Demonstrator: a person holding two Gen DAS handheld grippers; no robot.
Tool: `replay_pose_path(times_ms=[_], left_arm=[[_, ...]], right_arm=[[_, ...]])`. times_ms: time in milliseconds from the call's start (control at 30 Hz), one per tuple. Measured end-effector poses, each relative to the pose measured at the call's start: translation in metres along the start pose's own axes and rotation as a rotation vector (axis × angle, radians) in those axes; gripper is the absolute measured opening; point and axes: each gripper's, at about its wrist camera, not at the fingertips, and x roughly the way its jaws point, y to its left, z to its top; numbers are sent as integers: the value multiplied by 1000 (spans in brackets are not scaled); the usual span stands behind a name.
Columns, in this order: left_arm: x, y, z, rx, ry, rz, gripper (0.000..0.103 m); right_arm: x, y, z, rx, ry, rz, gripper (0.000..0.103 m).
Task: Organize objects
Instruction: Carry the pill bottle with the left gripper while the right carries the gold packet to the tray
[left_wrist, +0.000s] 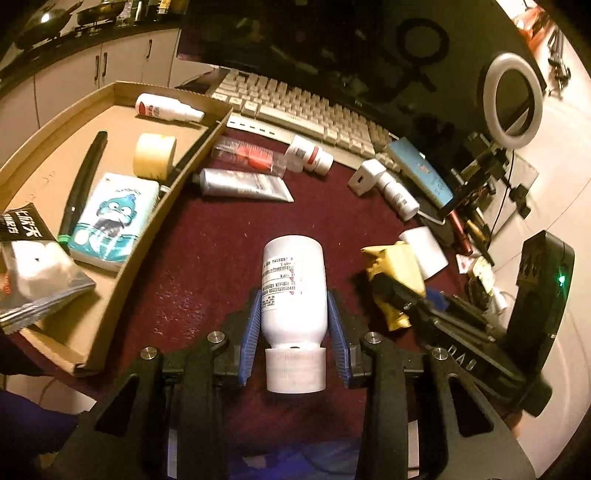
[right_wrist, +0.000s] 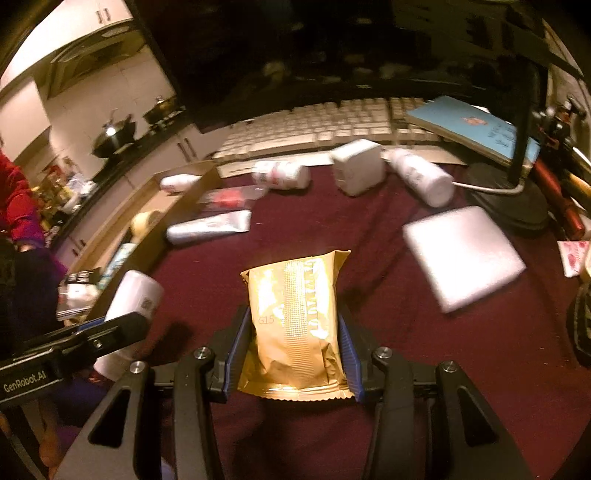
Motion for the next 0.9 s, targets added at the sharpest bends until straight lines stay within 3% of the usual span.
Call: replay_pose_path(times_ms=[400,667,900], left_arm=[[-53,37,26,-81,-104,-5,34],[-93,86,53,-152,-235,67,34],[-93,134,74,-201,-238,120,34]], right_arm=[[8,60,19,-81,-6,131,45],[26,118,49,-143,17,252,45],[68,158,62,-172,78,258,45]])
